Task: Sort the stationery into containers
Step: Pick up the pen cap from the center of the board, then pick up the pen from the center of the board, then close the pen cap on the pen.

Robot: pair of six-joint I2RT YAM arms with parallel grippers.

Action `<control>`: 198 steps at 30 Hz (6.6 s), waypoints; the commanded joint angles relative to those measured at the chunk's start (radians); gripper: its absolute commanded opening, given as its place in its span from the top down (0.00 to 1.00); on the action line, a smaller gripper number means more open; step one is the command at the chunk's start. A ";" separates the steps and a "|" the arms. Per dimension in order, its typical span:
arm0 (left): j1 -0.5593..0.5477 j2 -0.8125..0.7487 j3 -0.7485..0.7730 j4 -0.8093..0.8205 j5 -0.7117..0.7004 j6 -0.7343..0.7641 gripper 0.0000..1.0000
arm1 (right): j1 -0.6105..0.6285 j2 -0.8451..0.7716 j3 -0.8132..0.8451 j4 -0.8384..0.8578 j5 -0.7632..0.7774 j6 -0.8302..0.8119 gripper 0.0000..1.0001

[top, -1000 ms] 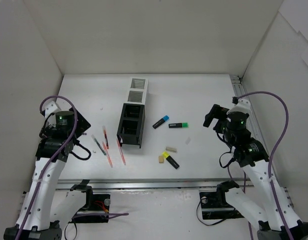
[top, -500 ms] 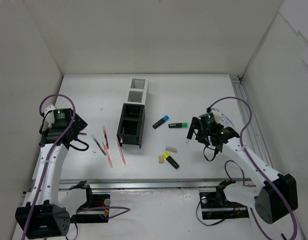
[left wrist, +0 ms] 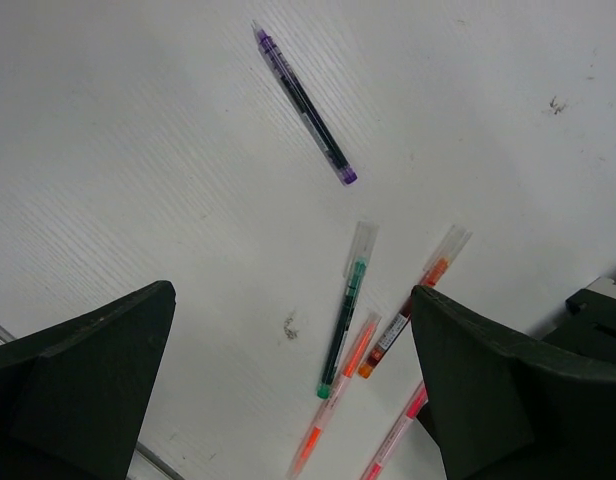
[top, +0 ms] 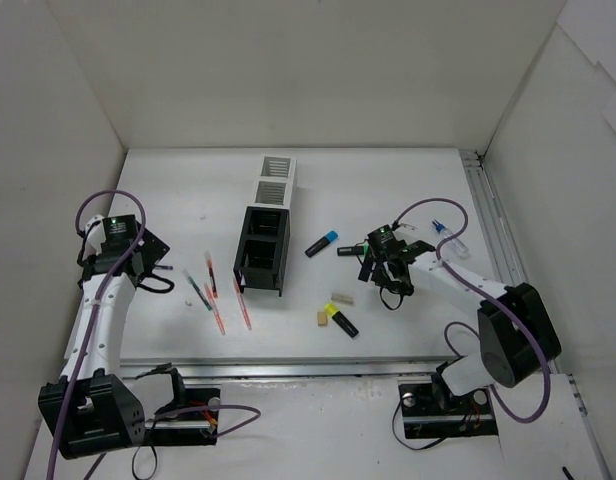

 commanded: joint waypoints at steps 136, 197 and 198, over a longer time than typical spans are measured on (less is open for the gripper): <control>0.100 0.804 0.443 -0.053 0.089 -0.151 0.75 | 0.083 0.200 0.738 -0.193 -0.361 -1.751 1.00; -0.762 0.109 0.202 0.039 1.094 0.380 1.00 | 0.070 -0.183 0.157 0.216 -1.032 -2.435 1.00; -0.762 0.110 0.203 0.038 1.093 0.381 1.00 | 0.067 -0.186 0.152 0.199 -1.038 -2.477 1.00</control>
